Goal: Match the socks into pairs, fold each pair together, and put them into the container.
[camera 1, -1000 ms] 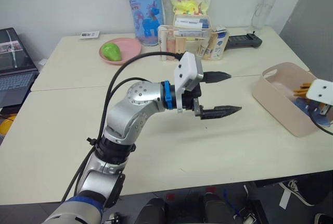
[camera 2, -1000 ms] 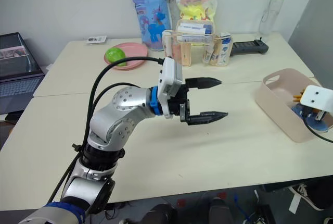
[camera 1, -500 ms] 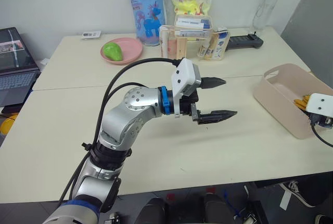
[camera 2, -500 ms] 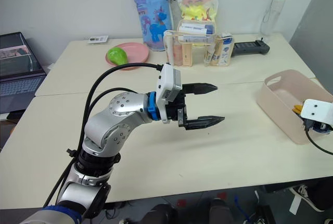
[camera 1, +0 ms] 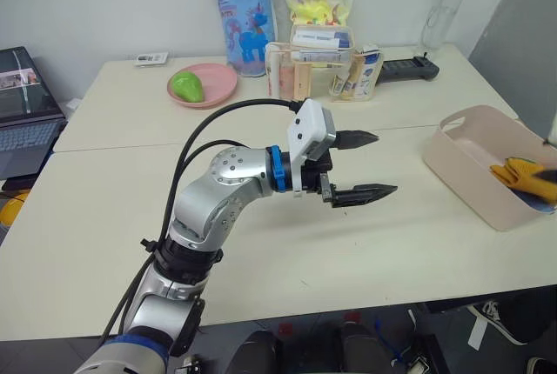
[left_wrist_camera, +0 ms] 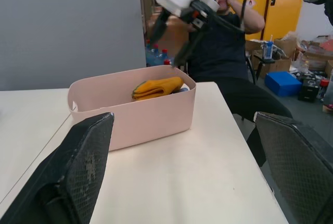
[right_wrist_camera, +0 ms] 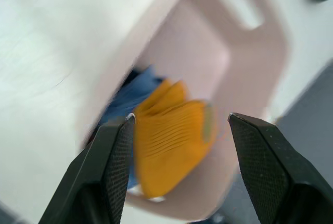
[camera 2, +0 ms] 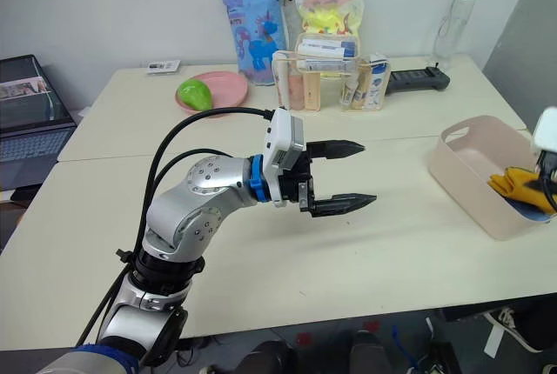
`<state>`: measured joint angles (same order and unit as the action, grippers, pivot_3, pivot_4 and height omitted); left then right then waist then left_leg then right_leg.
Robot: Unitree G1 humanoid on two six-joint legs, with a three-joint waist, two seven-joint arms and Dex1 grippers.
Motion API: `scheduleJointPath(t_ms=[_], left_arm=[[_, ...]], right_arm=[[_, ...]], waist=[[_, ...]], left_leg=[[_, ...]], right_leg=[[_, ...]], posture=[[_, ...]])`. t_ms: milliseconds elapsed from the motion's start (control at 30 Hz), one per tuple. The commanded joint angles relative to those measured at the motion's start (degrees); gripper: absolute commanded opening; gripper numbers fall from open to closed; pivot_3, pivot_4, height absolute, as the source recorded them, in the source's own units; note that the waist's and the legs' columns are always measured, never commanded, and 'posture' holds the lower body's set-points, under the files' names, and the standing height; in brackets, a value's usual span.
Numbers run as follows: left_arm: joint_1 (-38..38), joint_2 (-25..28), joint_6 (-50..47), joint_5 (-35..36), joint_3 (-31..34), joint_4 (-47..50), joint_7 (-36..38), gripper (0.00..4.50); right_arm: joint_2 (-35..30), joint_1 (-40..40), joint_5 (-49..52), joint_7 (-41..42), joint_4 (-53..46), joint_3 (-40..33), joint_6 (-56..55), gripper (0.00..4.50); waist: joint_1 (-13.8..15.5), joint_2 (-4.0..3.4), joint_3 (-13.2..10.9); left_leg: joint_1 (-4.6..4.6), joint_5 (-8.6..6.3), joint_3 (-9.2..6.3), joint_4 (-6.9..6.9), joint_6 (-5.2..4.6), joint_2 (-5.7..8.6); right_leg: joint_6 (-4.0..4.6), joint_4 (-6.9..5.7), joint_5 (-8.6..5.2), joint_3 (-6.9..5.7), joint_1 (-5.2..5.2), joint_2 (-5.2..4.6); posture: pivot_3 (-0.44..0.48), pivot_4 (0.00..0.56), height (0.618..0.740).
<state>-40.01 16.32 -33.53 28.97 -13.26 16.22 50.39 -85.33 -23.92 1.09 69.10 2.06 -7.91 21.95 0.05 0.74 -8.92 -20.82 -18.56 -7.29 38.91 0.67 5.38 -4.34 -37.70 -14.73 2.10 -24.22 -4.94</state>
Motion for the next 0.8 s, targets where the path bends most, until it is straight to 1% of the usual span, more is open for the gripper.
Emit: scheduleJointPath(t_ms=[33, 200, 233, 367, 533, 700, 800], left_arm=[[0.3, -0.5, 0.1, 0.5, -0.1, 3.1, -1.2, 4.50], [1.1, -0.6, -1.0, 0.7, -0.4, 4.7, -2.3, 4.50], [1.3, -0.8, -1.3, 0.7, -0.5, 4.8, -2.6, 4.50], [1.6, -1.5, -1.7, 0.6, -1.2, 4.8, -3.4, 4.50], [1.6, -1.3, -1.5, 0.8, -0.7, 4.5, -3.5, 4.50], [2.1, -0.2, -1.5, 1.0, -0.5, 4.8, -2.9, 4.50], [1.9, 0.0, -1.5, 1.0, -0.3, 4.7, -3.1, 4.50]], right_arm=[[0.9, 0.6, -6.4, -5.8, 4.2, 3.1, -8.3, 2.11], [2.3, 2.7, -10.0, -9.7, 7.5, 4.2, -13.9, 0.23], [2.9, 3.4, -11.2, -11.1, 8.4, 4.7, -15.0, 0.03], [5.5, 6.3, -13.1, -14.0, 10.6, 5.8, -15.8, 0.03], [9.7, 8.8, -11.6, -14.8, 11.8, 4.4, -13.1, 0.03], [10.2, 8.0, -11.5, -15.9, 13.7, 3.5, -13.4, 0.03], [9.1, 6.1, -11.6, -16.3, 14.7, 3.1, -14.1, 0.03]], waist=[[0.1, 0.04, 0.0], [0.3, 0.00, 0.0], [0.3, -0.05, 0.0], [0.2, -0.05, 0.0], [0.2, -0.08, 0.0], [0.0, -0.11, 0.0], [0.0, -0.11, 0.0]], left_leg=[[0.00, 0.00, 0.00, 0.00, 0.00, 0.00], [-0.03, 0.00, 0.08, 0.03, 0.00, 0.04], [-0.03, 0.00, 0.10, 0.03, 0.00, 0.03], [-0.01, 0.00, 0.11, 0.02, 0.00, 0.00], [-0.01, 0.00, 0.10, 0.05, 0.00, 0.02], [0.00, 0.00, 0.10, 0.04, 0.00, 0.01], [0.00, 0.00, 0.09, 0.04, 0.00, 0.02]], right_leg=[[0.00, 0.01, 0.00, 0.00, 0.00, 0.00], [-0.01, -0.03, 0.01, 0.05, -0.05, -0.03], [-0.01, -0.06, 0.01, 0.07, -0.07, -0.03], [-0.01, -0.06, 0.01, 0.09, -0.07, 0.00], [-0.01, -0.06, 0.01, 0.08, -0.03, -0.01], [-0.01, -0.06, 0.01, 0.09, -0.04, 0.01], [-0.01, -0.05, 0.01, 0.08, -0.03, 0.01]], posture=[[0.000, 0.150, 0.740], [0.000, 0.150, 0.740], [0.000, 0.150, 0.740], [0.000, 0.150, 0.740], [0.000, 0.150, 0.740], [0.000, 0.150, 0.740], [0.000, 0.150, 0.740]])
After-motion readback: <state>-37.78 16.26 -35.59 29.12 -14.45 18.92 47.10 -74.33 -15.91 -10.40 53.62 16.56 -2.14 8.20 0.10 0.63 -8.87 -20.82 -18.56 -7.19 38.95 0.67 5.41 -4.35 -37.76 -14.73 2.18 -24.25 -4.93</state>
